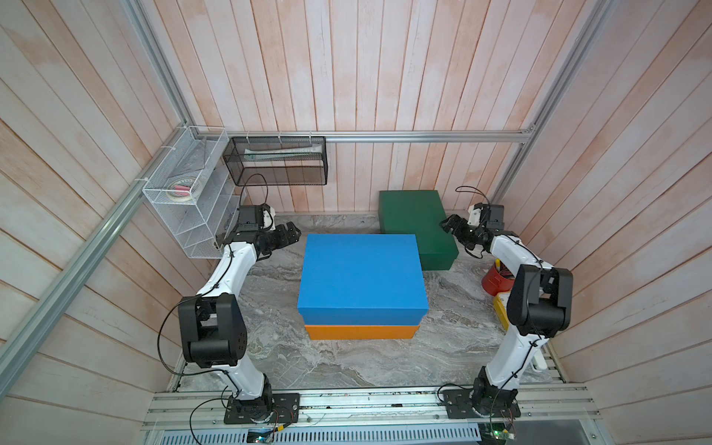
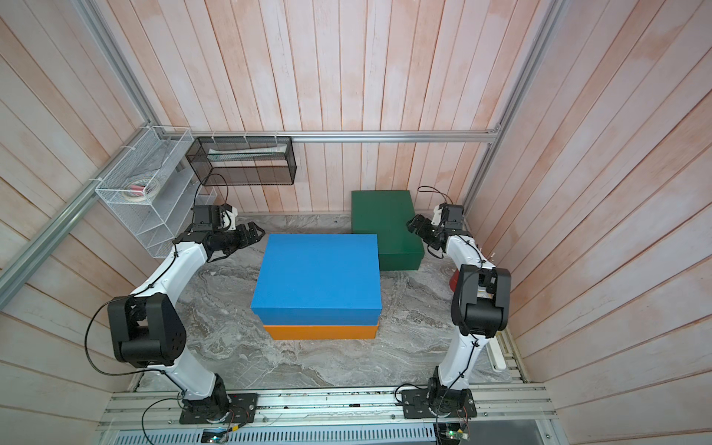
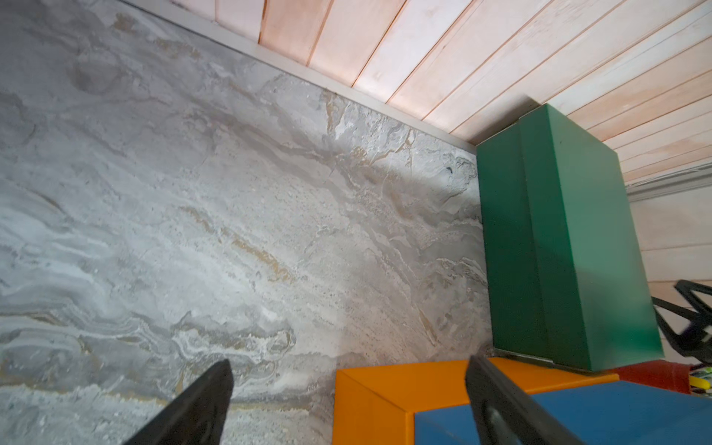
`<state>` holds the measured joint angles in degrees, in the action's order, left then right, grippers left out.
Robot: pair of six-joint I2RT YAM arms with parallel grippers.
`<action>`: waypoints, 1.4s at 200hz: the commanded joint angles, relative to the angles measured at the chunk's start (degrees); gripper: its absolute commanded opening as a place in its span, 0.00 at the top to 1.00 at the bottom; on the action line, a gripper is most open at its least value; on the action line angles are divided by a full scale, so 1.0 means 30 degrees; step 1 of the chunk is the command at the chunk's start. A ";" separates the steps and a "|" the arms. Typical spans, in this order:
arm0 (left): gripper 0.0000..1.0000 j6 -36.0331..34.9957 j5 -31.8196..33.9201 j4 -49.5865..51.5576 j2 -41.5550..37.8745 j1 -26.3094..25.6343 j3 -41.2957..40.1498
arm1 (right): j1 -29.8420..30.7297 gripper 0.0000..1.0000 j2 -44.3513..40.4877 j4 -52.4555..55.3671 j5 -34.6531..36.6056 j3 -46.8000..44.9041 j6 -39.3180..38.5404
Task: Stack the shoeboxes
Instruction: Move the shoebox to the center of the board.
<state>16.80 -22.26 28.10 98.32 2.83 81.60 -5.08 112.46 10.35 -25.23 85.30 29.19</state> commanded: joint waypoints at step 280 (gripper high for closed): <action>0.00 -0.0928 -0.2180 -0.3108 0.2494 0.0346 0.0690 | 0.2758 0.16 1.5693 0.0948 -0.8132 2.1017 0.0414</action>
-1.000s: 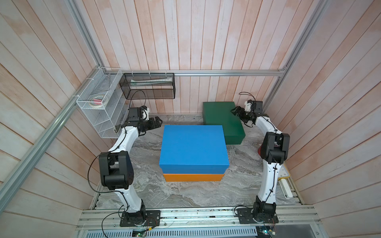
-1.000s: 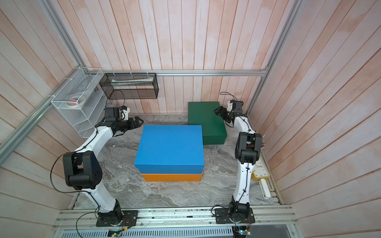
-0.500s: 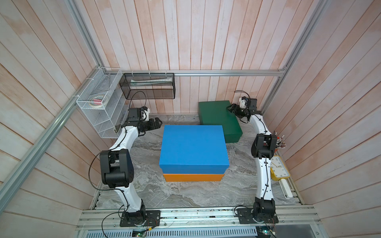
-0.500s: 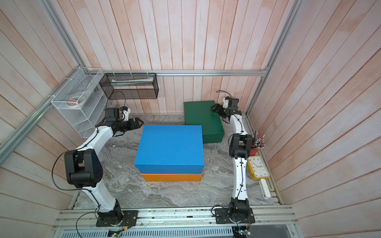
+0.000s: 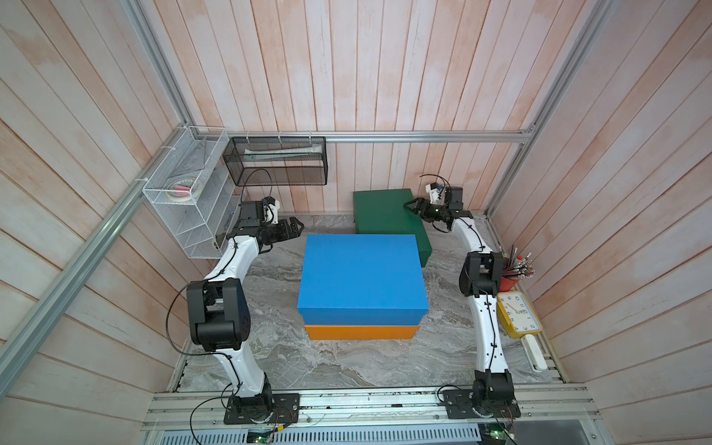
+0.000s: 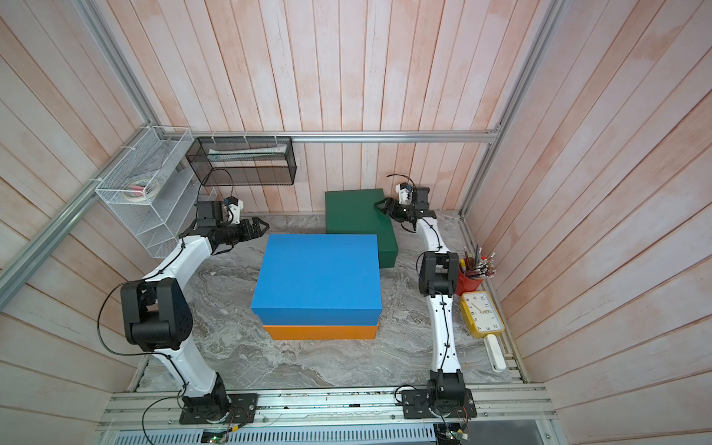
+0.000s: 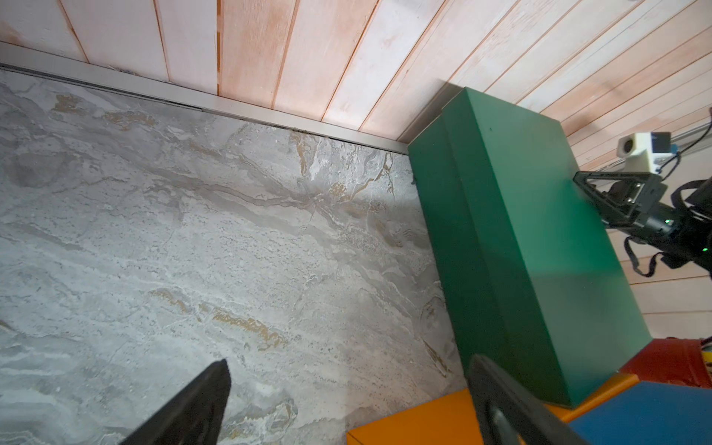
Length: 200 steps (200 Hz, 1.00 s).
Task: Stack the shoeboxes
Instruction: Move the shoebox to the center of the board.
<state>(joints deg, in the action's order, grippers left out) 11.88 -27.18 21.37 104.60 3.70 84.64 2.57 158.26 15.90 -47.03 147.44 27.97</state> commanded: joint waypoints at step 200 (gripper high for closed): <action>0.00 0.3313 -0.1165 -0.2669 0.2981 -0.1265 0.1721 | 0.2055 0.05 -0.3823 -0.2909 0.0707 -0.6636 0.2183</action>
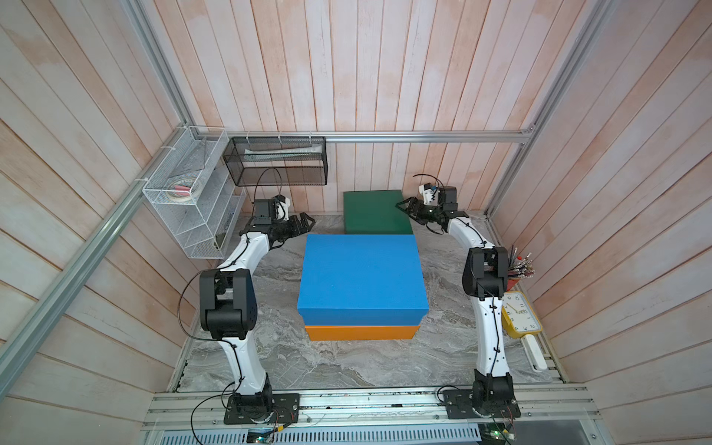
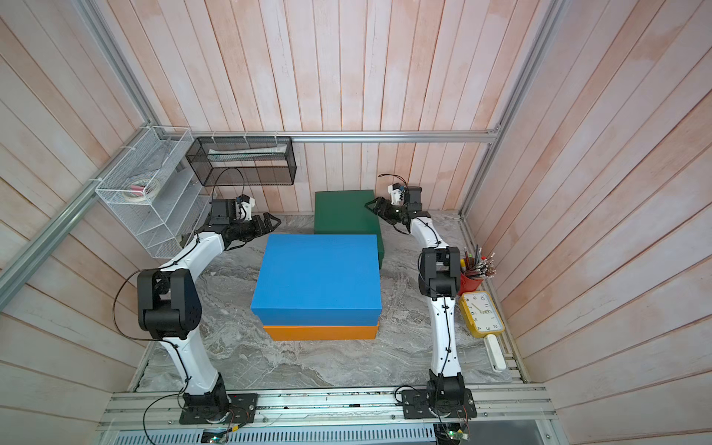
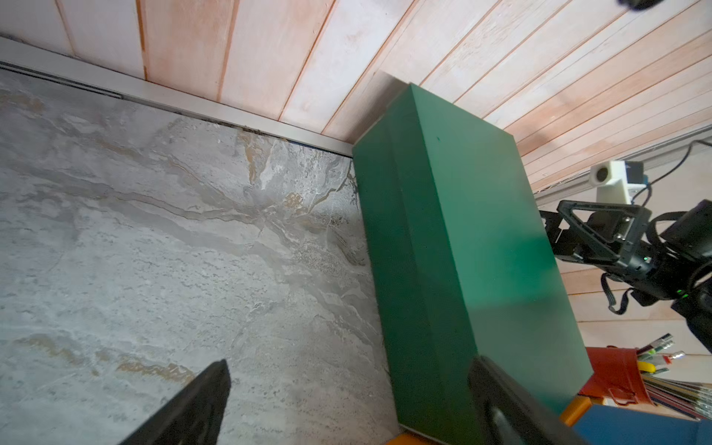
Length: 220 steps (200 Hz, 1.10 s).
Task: Stack the shoeboxes
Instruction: Move the shoebox to the center of the board.
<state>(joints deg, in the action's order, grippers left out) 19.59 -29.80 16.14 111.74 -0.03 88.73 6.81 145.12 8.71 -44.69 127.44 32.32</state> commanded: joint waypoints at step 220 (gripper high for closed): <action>0.00 0.4745 -0.4422 -0.5556 0.6015 -0.0282 0.3413 | 0.0961 0.02 0.0111 -0.4022 0.1114 -0.2692 0.2966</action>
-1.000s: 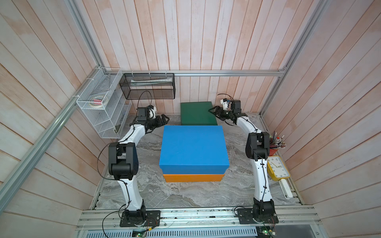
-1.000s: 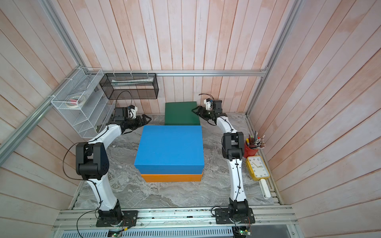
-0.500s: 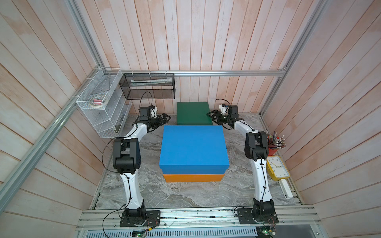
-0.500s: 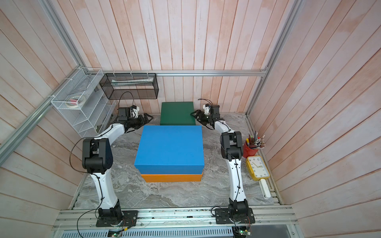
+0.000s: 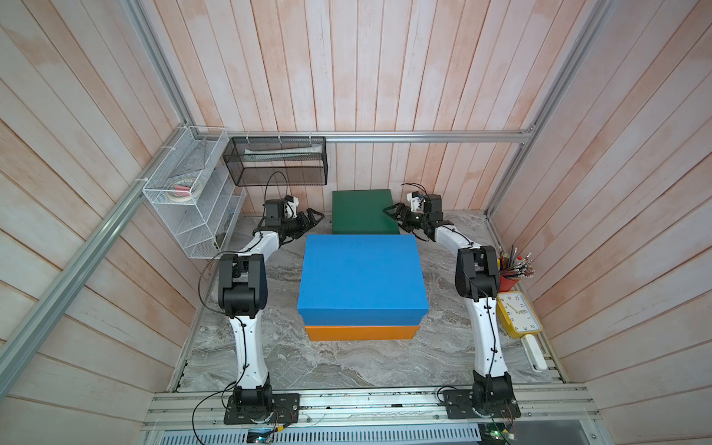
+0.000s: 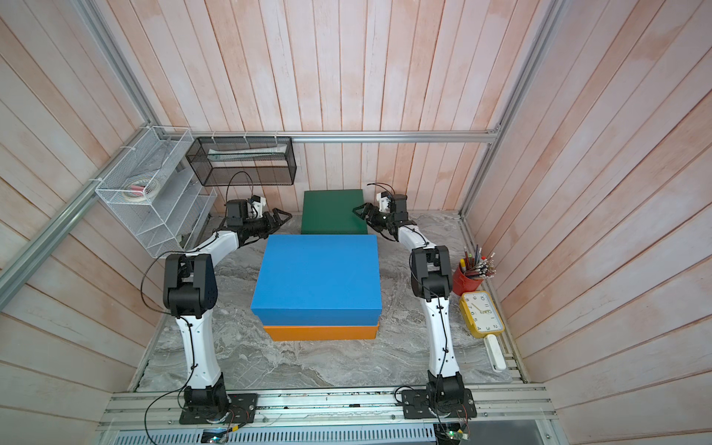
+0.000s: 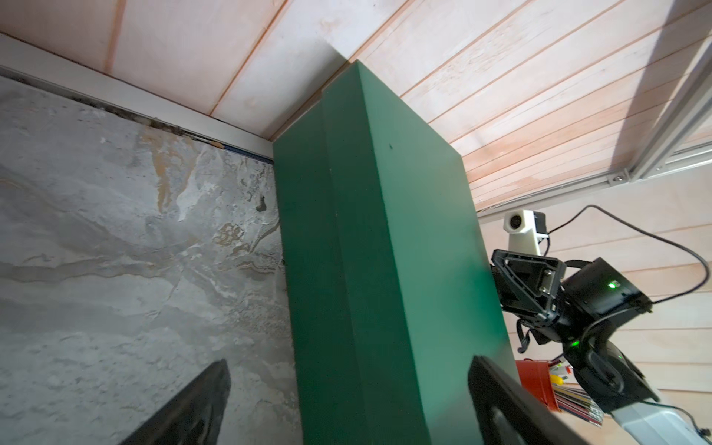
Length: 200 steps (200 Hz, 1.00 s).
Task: Stack the shoeboxes
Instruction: Move the shoebox to the center of the board, then pick up the shoebox from the center of the board.
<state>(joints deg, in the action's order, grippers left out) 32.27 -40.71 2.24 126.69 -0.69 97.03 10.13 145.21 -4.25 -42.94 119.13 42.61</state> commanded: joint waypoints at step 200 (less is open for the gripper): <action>0.00 0.1451 -0.2104 0.0718 0.5699 -0.0876 0.6029 | 0.0198 0.06 0.1996 0.1212 -0.1439 0.2751 0.0326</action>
<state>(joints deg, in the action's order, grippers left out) 37.26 -48.01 0.51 141.38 -2.72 113.45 10.20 149.25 -1.28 -45.32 125.10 43.29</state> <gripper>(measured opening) 0.997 0.941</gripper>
